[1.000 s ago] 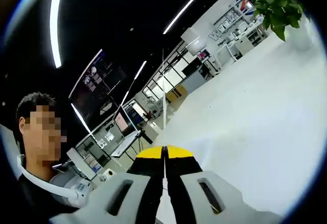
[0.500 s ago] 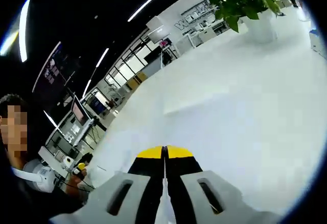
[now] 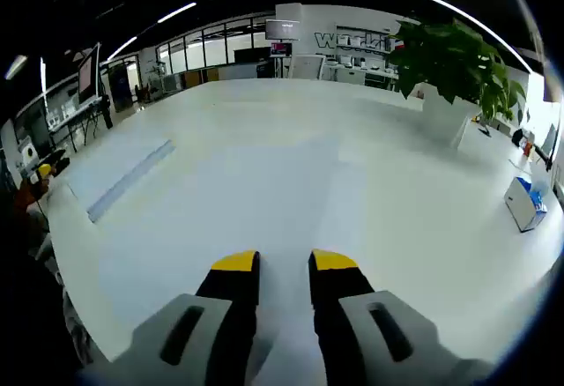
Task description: Grasp the top corner of one sheet in the document stack and pull a single sheet out from the document stack, separating that one sheet from the rest and lifting it clear until the single sheet is fully removed from the stack
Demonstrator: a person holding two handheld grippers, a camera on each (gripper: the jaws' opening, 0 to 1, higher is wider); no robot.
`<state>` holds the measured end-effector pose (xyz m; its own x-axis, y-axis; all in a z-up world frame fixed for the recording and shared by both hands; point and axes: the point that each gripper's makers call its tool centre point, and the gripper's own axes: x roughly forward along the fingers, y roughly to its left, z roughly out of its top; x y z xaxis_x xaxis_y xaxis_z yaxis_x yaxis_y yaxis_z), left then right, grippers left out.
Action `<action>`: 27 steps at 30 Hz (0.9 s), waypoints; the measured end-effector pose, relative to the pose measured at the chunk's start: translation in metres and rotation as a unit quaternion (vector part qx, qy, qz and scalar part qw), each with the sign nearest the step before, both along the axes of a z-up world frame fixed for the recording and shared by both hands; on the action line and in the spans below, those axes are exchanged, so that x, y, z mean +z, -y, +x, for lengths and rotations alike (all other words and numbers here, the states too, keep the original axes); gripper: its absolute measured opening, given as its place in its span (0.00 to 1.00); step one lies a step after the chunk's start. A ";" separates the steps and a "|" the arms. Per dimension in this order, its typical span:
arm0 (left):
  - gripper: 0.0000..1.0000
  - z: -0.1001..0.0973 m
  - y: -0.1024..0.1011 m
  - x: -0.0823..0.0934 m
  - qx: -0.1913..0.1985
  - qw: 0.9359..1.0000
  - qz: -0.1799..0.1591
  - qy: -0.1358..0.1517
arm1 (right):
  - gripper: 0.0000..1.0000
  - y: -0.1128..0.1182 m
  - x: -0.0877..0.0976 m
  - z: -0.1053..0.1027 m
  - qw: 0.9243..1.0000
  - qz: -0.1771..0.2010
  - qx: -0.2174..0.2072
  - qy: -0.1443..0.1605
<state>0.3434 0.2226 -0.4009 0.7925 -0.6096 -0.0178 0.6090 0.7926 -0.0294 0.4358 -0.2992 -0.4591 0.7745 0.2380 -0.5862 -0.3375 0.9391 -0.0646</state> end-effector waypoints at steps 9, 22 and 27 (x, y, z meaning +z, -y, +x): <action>0.57 -0.001 0.006 -0.012 -0.013 1.000 0.002 -0.018 | 0.67 0.016 0.027 0.014 0.992 -0.052 -0.052 0.101; 0.58 -0.002 0.008 -0.008 -0.016 1.000 0.010 -0.023 | 0.79 -0.107 0.050 -0.018 0.986 0.017 0.035 0.165; 0.58 -0.004 0.000 -0.007 -0.001 1.000 0.007 -0.020 | 0.79 -0.164 0.045 -0.039 0.979 0.082 0.071 0.170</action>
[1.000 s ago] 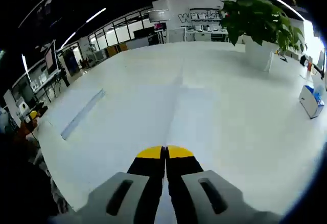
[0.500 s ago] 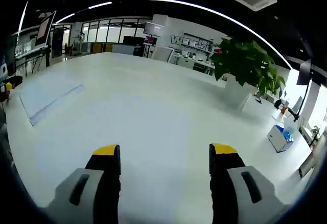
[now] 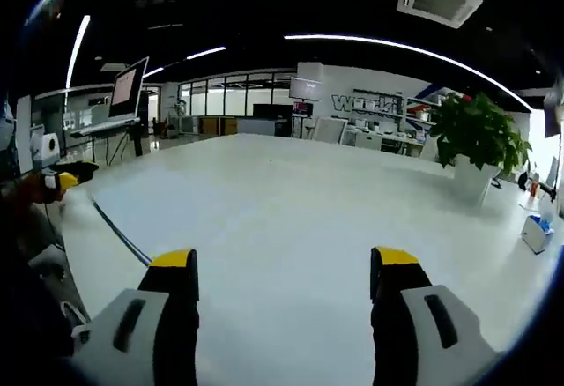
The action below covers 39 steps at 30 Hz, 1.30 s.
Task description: Grasp the top corner of one sheet in the document stack and pull a single sheet out from the document stack, separating that one sheet from the rest and lifting it clear until the single sheet is fully removed from the stack
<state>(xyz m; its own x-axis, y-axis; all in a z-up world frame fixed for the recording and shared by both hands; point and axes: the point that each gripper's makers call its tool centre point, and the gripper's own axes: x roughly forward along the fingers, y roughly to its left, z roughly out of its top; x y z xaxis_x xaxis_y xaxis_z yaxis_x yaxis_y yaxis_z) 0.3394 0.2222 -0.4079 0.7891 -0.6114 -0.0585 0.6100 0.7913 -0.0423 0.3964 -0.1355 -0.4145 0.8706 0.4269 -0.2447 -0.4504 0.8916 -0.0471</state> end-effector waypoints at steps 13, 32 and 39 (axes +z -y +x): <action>0.58 0.003 -0.005 -0.013 0.004 1.000 -0.002 -0.018 | 0.71 -0.080 0.011 -0.018 0.997 0.054 0.034 0.039; 0.55 0.001 -0.008 0.002 0.007 0.999 -0.035 -0.002 | 0.64 -0.108 0.009 -0.025 0.996 0.025 0.077 0.048; 0.56 -0.011 -0.012 0.000 -0.015 1.000 0.013 0.012 | 0.64 -0.105 0.011 -0.030 0.995 0.012 0.080 0.059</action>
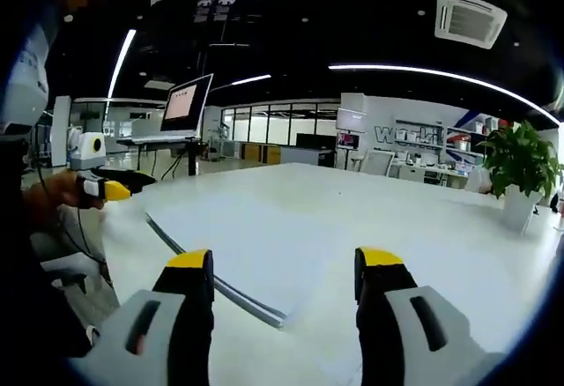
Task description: Grasp the top corner of one sheet in the document stack and pull a single sheet out from the document stack, separating that one sheet from the rest and lifting it clear until the single sheet is fully removed from the stack
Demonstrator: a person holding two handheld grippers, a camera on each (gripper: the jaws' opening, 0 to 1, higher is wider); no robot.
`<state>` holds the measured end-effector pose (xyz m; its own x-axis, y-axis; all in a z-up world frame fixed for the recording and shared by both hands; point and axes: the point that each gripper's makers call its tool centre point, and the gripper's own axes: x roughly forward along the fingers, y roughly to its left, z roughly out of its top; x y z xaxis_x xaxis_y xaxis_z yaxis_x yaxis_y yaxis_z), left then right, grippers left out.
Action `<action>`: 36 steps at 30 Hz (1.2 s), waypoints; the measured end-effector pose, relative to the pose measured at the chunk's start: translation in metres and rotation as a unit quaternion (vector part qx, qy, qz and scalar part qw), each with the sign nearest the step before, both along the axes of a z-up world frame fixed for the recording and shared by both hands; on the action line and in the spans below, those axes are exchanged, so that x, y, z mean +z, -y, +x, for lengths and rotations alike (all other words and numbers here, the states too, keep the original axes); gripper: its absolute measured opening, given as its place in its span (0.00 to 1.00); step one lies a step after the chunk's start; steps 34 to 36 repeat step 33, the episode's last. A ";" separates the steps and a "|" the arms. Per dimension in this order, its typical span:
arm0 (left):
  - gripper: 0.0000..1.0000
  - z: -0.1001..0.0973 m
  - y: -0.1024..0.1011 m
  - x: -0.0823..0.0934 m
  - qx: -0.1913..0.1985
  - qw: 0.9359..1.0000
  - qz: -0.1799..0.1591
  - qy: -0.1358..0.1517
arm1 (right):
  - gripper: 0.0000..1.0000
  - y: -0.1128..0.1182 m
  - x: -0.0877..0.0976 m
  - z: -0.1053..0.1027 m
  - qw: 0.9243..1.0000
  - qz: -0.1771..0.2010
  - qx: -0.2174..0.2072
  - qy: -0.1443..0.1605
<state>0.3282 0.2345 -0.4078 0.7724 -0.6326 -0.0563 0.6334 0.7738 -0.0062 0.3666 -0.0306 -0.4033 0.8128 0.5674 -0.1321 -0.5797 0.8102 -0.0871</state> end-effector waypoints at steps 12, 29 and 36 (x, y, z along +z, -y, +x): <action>0.56 0.004 -0.012 0.002 0.032 0.999 -0.020 -0.006 | 0.62 0.014 0.005 0.001 1.000 0.024 -0.008 0.008; 0.55 0.009 -0.007 0.001 0.026 0.999 -0.025 -0.014 | 0.61 0.015 -0.001 0.000 1.000 0.023 -0.009 0.004; 0.55 0.009 -0.006 0.002 0.025 0.999 -0.026 -0.014 | 0.61 0.016 -0.002 0.001 1.000 0.023 -0.008 0.005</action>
